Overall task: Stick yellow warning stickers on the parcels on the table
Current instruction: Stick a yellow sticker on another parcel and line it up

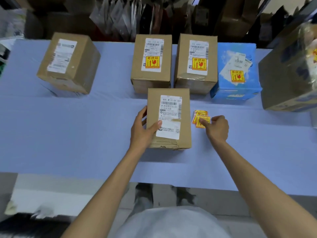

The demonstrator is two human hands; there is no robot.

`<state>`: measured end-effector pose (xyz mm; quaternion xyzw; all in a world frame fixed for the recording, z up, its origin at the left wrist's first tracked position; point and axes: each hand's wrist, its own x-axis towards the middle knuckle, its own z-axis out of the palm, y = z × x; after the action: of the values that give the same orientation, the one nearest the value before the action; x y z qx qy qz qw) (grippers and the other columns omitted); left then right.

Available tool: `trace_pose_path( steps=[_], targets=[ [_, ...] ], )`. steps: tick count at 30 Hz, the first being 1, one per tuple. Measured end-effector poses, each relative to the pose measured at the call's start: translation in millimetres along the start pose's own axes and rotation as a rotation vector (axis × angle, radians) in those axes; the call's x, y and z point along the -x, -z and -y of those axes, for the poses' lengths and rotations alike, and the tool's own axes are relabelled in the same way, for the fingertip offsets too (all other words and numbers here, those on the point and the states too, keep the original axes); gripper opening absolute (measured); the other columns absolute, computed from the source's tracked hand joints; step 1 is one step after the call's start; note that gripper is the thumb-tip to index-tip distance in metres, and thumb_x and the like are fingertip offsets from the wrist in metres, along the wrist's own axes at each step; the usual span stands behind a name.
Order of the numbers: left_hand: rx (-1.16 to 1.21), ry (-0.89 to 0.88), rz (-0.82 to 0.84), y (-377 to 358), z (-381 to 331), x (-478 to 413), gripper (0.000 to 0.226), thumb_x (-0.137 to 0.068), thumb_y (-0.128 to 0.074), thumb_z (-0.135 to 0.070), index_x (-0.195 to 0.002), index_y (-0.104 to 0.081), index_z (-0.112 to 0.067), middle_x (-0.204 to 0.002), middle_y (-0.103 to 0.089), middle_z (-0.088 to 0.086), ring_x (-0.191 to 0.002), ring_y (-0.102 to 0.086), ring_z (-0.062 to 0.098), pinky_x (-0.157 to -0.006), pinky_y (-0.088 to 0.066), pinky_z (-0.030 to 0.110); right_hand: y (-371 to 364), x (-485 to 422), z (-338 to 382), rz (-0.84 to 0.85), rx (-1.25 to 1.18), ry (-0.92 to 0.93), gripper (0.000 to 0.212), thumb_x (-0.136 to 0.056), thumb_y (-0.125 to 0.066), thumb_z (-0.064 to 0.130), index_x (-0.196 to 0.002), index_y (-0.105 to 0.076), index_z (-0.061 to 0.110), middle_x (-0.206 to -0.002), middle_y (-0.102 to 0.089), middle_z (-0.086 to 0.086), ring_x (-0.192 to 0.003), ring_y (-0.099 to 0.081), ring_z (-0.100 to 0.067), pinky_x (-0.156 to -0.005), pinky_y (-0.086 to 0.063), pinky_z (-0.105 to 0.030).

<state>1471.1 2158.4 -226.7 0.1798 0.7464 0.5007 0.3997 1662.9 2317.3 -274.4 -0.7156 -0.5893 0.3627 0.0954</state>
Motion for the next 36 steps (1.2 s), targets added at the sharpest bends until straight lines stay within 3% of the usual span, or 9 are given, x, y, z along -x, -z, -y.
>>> trace_pose_path(
  steps=[7,15,18,21,24,27,31,33,36],
  targets=[
    [0.011,0.006,0.001,0,-1,0,0.07,-0.08,-0.076,-0.027,-0.14,-0.041,-0.033,-0.135,-0.054,-0.009,-0.117,-0.054,0.009,-0.075,-0.053,0.013,-15,-10,2,-0.032,-0.062,-0.09,0.033,-0.078,-0.077,0.029,-0.087,-0.051,0.012,-0.094,-0.063,-0.01,-0.09,-0.06,-0.031,-0.069,-0.044,-0.039],
    [-0.009,0.026,0.009,-1,-8,3,0.07,-0.08,-0.075,-0.023,-0.141,-0.041,-0.03,-0.135,-0.054,-0.007,-0.12,-0.055,0.013,-0.093,-0.051,0.031,2,2,10,-0.076,-0.3,-0.076,0.014,-0.086,-0.067,0.015,-0.079,-0.058,0.006,-0.078,-0.061,-0.011,-0.074,-0.057,-0.027,-0.067,-0.044,-0.033],
    [-0.149,0.016,-0.036,-5,-21,6,0.066,-0.082,-0.073,-0.019,-0.14,-0.042,-0.024,-0.137,-0.05,-0.002,-0.125,-0.049,0.016,-0.096,-0.043,0.028,18,20,39,-0.035,-0.561,-0.024,0.009,-0.088,-0.065,0.012,-0.084,-0.059,0.007,-0.078,-0.063,-0.007,-0.069,-0.062,-0.019,-0.065,-0.054,-0.033],
    [-0.231,-0.12,-0.153,-13,-46,12,0.049,-0.084,-0.069,-0.02,-0.129,-0.05,-0.023,-0.131,-0.05,-0.002,-0.12,-0.049,0.015,-0.096,-0.041,0.027,32,48,71,0.036,-0.706,0.1,0.009,-0.09,-0.064,0.011,-0.084,-0.057,0.011,-0.077,-0.066,-0.003,-0.065,-0.065,-0.013,-0.056,-0.056,-0.027],
    [-0.149,-0.244,-0.058,-20,-78,15,0.032,-0.085,-0.069,-0.03,-0.114,-0.059,-0.026,-0.113,-0.061,-0.008,-0.1,-0.059,0.006,-0.082,-0.049,0.018,38,78,97,0.193,-0.758,0.288,0.003,-0.089,-0.064,0.008,-0.088,-0.061,0.008,-0.076,-0.07,-0.001,-0.063,-0.067,-0.007,-0.05,-0.053,-0.021],
    [-0.092,-0.269,0.091,-24,-101,15,0.021,-0.085,-0.069,-0.034,-0.102,-0.062,-0.024,-0.095,-0.066,-0.01,-0.082,-0.061,0.0,-0.06,-0.043,0.005,38,98,116,0.293,-0.72,0.427,0.001,-0.089,-0.064,0.006,-0.088,-0.063,0.006,-0.073,-0.068,-0.002,-0.063,-0.064,-0.008,-0.049,-0.05,-0.02],
    [-0.007,-0.311,0.088,-20,-111,13,0.006,-0.089,-0.066,-0.023,-0.086,-0.062,-0.02,-0.081,-0.064,-0.007,-0.07,-0.058,-0.003,-0.059,-0.043,0.005,38,106,127,0.294,-0.737,0.476,0.002,-0.088,-0.063,0.004,-0.09,-0.063,0.004,-0.073,-0.067,-0.003,-0.065,-0.062,-0.008,-0.052,-0.049,-0.019],
    [0.062,-0.31,0.1,-19,-114,13,0.011,-0.089,-0.065,-0.019,-0.079,-0.062,-0.021,-0.077,-0.063,-0.006,-0.068,-0.058,-0.005,-0.062,-0.045,0.008,40,107,130,0.299,-0.748,0.489,0.005,-0.088,-0.064,0.005,-0.088,-0.066,0.009,-0.073,-0.07,0.0,-0.066,-0.065,-0.006,-0.053,-0.051,-0.018],
    [0.111,-0.271,0.122,-17,-116,14,0.01,-0.09,-0.065,-0.021,-0.08,-0.063,-0.021,-0.081,-0.066,-0.001,-0.079,-0.062,0.01,-0.073,-0.054,0.027,42,107,133,0.334,-0.766,0.504,0.01,-0.087,-0.064,0.005,-0.087,-0.067,0.014,-0.071,-0.072,0.005,-0.068,-0.067,-0.006,-0.054,-0.053,-0.018]
  ],
)
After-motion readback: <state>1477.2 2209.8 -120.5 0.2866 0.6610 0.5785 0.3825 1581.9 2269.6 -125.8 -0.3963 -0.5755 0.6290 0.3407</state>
